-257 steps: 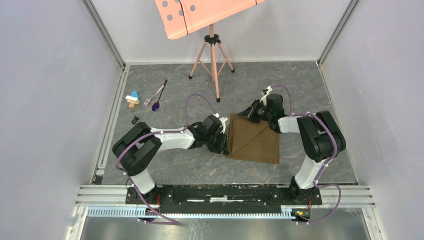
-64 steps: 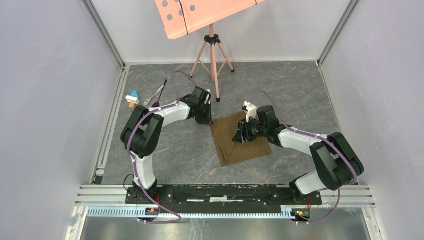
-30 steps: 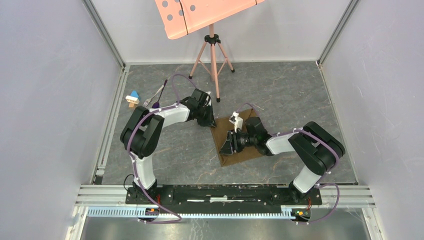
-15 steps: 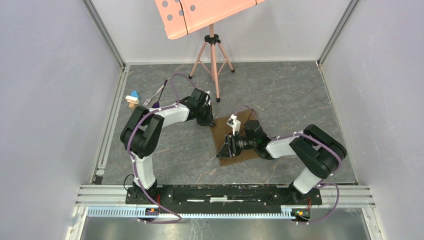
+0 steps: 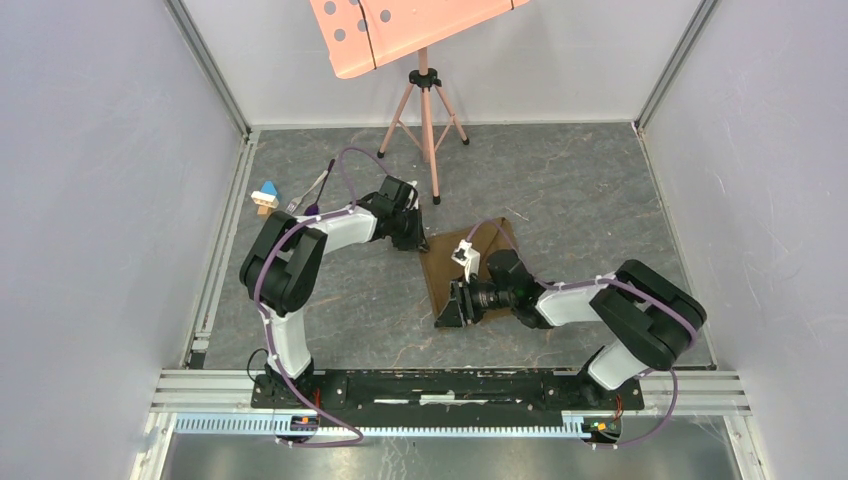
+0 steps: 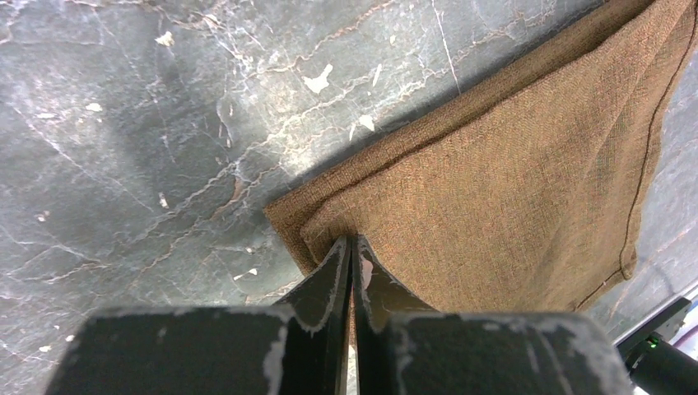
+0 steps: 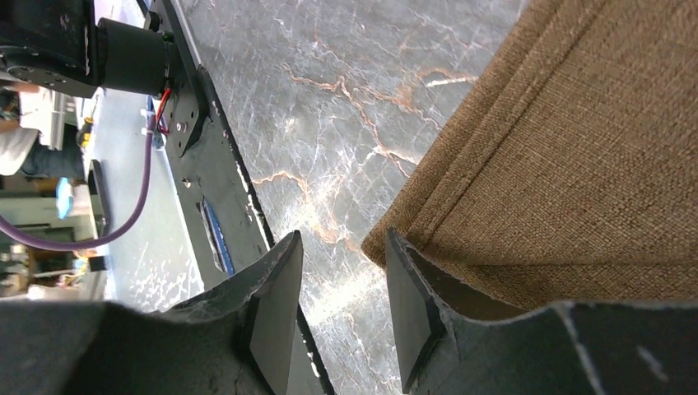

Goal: Fold the napkin into a case and place the utensils inside
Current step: Smooth out the upper triangle-folded napkin at the center of the board, then pick up the upper triangle-folded napkin from the center of the board.

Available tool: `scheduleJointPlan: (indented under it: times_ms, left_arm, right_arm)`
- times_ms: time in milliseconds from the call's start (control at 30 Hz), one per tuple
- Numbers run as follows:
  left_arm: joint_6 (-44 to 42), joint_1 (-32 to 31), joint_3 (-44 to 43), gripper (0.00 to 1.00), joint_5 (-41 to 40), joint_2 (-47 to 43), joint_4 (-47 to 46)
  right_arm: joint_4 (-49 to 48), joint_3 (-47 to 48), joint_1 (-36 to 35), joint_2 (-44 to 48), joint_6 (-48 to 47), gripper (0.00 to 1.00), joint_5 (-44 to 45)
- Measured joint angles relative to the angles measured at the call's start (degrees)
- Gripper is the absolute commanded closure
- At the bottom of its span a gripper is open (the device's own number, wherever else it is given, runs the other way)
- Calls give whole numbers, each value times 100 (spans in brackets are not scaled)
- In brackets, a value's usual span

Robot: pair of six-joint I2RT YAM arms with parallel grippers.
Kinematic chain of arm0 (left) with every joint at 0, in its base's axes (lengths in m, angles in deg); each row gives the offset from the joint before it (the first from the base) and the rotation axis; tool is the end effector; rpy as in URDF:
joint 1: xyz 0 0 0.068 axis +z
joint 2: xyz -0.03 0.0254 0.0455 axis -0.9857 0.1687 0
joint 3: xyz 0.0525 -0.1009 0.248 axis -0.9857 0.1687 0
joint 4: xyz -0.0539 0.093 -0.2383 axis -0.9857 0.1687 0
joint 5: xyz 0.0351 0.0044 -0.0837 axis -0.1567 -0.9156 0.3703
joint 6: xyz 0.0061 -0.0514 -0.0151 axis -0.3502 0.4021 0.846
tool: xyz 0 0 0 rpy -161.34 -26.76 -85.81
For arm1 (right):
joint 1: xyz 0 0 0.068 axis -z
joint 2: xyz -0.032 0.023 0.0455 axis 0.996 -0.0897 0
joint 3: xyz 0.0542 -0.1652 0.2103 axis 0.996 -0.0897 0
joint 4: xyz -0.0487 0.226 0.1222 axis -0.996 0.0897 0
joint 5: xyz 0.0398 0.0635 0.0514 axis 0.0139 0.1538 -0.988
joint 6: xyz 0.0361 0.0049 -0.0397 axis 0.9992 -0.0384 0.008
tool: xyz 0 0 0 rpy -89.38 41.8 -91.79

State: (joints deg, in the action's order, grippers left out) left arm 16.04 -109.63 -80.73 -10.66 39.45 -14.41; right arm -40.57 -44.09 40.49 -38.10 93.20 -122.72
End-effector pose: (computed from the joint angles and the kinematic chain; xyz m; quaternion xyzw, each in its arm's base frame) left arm 0.3337 -0.1972 0.1480 0.0322 0.9496 -0.2423 0.1960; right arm 0.1726 0.1978 0.1198 -0.2065 0.8228 0.5000 0.1743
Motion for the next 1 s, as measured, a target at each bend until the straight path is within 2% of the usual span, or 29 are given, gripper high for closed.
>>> scheduleJointPlan:
  times_ms: [167, 267, 400, 567, 733, 833, 1000]
  left_arm:
    - [2, 44, 11, 81, -7, -13, -35]
    - [0, 55, 103, 68, -28, -140, -20]
    - [-4, 90, 225, 47, -22, -518, 205]
    - [-2, 116, 323, 24, 9, -1569, 404]
    - [-7, 116, 555, 7, 39, -2986, 575]
    - [-2, 116, 632, 1, 35, -3661, 728]
    - [131, 151, 890, 0, -129, -4682, 1054]
  right_arm:
    - [1204, 459, -22, 393, -713, 48, 240]
    - [2210, 925, -15, 562, -1309, 46, 717]
    - [3086, 1198, 164, 872, -1858, 44, 1290]
    - [3842, 1196, 780, 1189, -2079, 44, 1976]
    - [4170, 1008, 960, 1241, -2192, 52, 2675]
    - [4107, 887, 960, 1263, -2210, 56, 2855]
    - [3823, 662, 1019, 1379, -2118, 56, 3005]
